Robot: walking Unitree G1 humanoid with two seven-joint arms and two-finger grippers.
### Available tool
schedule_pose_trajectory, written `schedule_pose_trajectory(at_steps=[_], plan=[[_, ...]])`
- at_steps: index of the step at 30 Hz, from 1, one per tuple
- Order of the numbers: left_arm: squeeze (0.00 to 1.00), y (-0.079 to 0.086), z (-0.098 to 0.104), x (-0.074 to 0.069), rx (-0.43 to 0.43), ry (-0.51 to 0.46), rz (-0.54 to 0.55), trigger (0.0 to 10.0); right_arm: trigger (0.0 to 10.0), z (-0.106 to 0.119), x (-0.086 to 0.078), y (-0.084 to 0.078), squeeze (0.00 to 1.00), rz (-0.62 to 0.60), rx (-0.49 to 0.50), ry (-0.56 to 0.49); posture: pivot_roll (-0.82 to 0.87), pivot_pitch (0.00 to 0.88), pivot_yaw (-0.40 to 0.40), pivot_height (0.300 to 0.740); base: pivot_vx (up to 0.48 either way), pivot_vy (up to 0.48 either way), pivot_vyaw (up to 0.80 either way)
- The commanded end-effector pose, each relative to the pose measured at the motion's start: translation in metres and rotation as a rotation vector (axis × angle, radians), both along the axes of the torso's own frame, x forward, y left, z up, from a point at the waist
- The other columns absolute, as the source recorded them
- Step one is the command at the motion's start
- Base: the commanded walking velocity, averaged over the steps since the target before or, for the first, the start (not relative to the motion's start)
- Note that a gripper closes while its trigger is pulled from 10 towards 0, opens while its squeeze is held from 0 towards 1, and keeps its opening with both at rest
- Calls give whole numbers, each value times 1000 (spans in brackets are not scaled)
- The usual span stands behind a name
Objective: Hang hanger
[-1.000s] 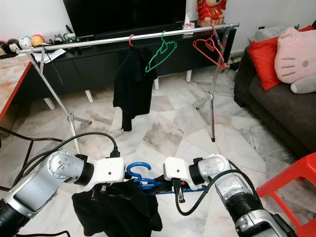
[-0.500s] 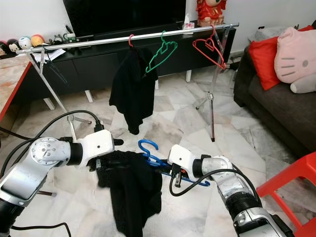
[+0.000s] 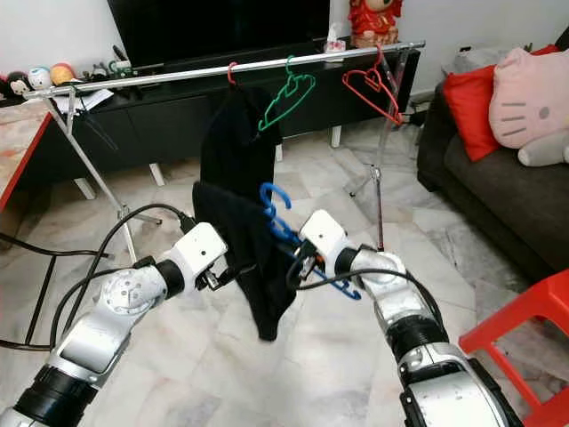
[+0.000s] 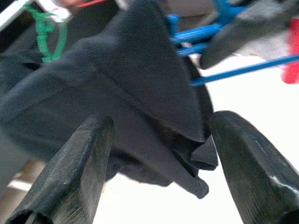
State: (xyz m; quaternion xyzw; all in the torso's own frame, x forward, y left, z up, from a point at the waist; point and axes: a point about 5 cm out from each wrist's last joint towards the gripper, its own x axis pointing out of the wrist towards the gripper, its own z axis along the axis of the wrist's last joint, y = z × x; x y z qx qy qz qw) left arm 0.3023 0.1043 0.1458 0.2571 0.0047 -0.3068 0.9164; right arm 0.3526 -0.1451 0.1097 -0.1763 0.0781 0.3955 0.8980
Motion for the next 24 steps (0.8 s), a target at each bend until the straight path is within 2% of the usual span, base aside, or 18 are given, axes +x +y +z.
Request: schedule_pose_trajectory(at_steps=[1, 7, 12, 18, 24], plan=[[0, -1, -6, 0, -1, 13, 94, 10000, 0, 25, 10, 13, 0, 18, 47, -81, -124, 0, 49, 740, 0, 0, 0], [0, -4, -13, 2, -27, 47, 210, 10000, 0, 29, 11, 18, 0, 35, 48, -81, -121, 0, 47, 740, 0, 0, 0], [0, -10, -24, 0, -14, 94, 240, 10000, 0, 34, 11, 26, 0, 76, 43, -70, -125, 0, 47, 740, 0, 0, 0], [0, -15, -24, 0, -26, 112, 273, 10000, 0, 37, 9, 30, 0, 99, 41, -67, -124, 0, 45, 740, 0, 0, 0], [0, -22, -24, -1, -29, 136, 253, 10000, 0, 43, 7, 35, 0, 136, 43, -61, -122, 0, 42, 740, 0, 0, 0]])
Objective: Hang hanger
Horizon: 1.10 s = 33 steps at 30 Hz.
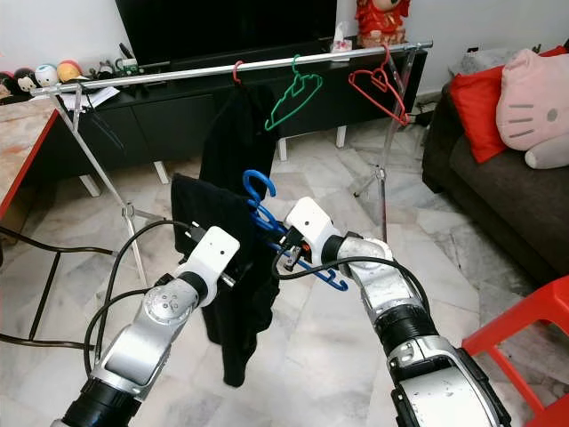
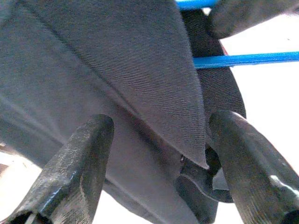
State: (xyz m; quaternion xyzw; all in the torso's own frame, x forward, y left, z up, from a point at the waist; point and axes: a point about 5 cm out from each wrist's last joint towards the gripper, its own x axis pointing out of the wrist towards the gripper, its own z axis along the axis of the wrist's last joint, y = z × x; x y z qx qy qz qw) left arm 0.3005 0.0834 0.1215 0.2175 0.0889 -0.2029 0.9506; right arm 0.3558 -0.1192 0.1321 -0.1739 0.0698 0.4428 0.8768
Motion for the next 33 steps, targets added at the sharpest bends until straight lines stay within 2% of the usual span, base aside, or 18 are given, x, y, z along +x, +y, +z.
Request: schedule_pose_trajectory(at_steps=[1, 8, 10, 12, 25, 26, 27, 28, 33], plan=[[0, -2, 1, 1, 7, 14, -6, 10000, 0, 21, 3, 9, 0, 32, 38, -66, -122, 0, 42, 740, 0, 0, 0], [0, -2, 1, 1, 8, 14, -3, 10000, 0, 21, 3, 9, 0, 32, 37, -65, -122, 0, 42, 740, 0, 0, 0], [0, 5, -1, 10, 51, 21, 105, 10000, 0, 28, -1, 19, 0, 84, 38, -75, -125, 0, 39, 740, 0, 0, 0], [0, 6, -1, 12, 57, 15, 123, 10000, 0, 28, -3, 21, 0, 102, 38, -72, -125, 0, 39, 740, 0, 0, 0], [0, 10, 3, 18, 58, -9, 165, 10000, 0, 24, -13, 19, 0, 134, 32, -51, -141, 0, 45, 740, 0, 0, 0], [0, 10, 3, 18, 65, -13, 167, 4510, 0, 24, -14, 19, 0, 135, 30, -48, -140, 0, 44, 740, 0, 0, 0], [0, 10, 3, 18, 65, -13, 167, 4510, 0, 24, -14, 19, 0, 135, 30, -48, -140, 0, 44, 740, 0, 0, 0], [0, 10, 3, 18, 70, -14, 171, 0, 0, 24, -15, 19, 0, 135, 27, -43, -138, 0, 43, 740, 0, 0, 0], [0, 10, 1, 18, 77, -15, 166, 0, 0, 23, -18, 18, 0, 135, 14, -30, -139, 0, 42, 740, 0, 0, 0]])
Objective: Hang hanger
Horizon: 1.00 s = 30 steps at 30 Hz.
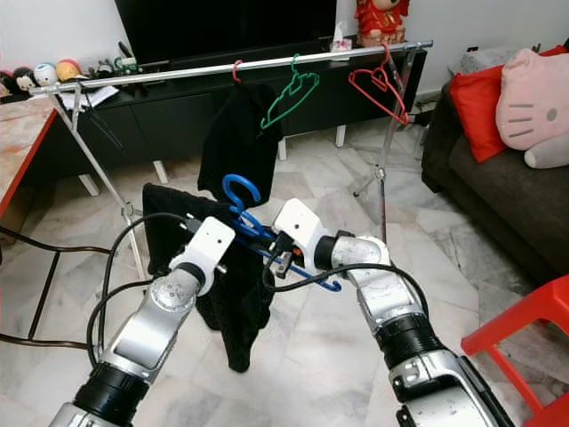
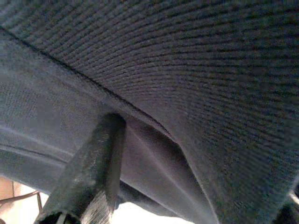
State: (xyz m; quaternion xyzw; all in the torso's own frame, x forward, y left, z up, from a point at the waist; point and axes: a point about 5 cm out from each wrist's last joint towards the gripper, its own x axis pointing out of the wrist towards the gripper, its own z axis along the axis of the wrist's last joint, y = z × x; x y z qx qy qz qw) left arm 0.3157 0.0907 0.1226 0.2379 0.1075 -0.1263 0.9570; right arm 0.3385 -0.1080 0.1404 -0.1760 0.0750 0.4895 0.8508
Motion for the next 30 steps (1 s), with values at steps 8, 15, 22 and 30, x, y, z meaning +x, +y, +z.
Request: schedule_pose_trajectory(at_steps=[8, 15, 22, 30], plan=[[0, 1, -1, 2, 44, 6, -23, 0, 0, 12, -3, 5, 0, 27, 18, -48, -138, 0, 43, 740, 0, 0, 0], [0, -2, -3, -1, 48, 20, -52, 0, 0, 9, 1, -1, 0, -8, -18, -44, -137, 0, 44, 740, 0, 0, 0], [0, -2, -3, -2, 51, 27, -71, 0, 0, 7, 1, -1, 0, -14, -26, -44, -134, 0, 43, 740, 0, 0, 0], [0, -1, -1, -2, 51, 30, -74, 0, 0, -1, 0, -8, 0, -27, -67, -34, -133, 0, 42, 740, 0, 0, 0]])
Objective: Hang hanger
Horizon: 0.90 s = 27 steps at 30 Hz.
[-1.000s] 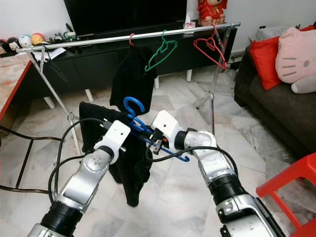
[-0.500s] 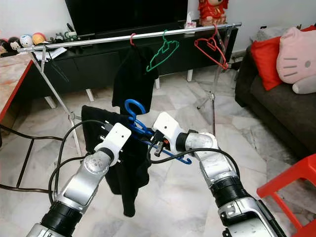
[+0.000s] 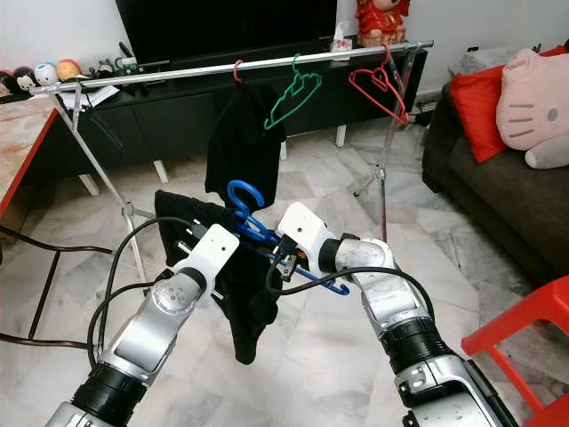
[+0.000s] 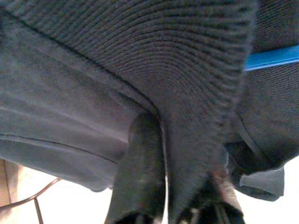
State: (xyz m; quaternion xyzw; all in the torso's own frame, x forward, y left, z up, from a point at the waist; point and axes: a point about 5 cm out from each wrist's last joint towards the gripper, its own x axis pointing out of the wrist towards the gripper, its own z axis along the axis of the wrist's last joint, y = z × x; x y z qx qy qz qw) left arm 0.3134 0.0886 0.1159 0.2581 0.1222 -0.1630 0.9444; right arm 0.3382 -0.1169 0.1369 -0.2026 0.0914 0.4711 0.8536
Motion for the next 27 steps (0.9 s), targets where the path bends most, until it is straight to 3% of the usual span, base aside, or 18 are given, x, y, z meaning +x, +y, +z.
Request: schedule_pose_trajectory(at_steps=[1, 10, 18, 22, 27], plan=[[0, 1, 5, 0, 10, -14, -4, 0, 0, 2, 0, 1, 0, 9, -5, -29, -133, 0, 42, 740, 0, 0, 0], [0, 8, 9, 0, 7, -23, 23, 0, 0, -28, -8, -17, 0, 18, -153, 34, -130, 0, 38, 740, 0, 0, 0], [0, 11, 10, 1, 4, -30, 46, 0, 0, -46, -18, -23, 0, 71, -214, 85, -129, 0, 37, 740, 0, 0, 0], [0, 28, 1, 2, 35, 5, 150, 0, 0, -74, -45, -39, 0, 207, -353, 196, -129, 0, 40, 740, 0, 0, 0], [0, 43, 1, 7, 42, -13, 245, 0, 0, -86, -64, -49, 0, 325, -450, 258, -133, 0, 39, 740, 0, 0, 0]])
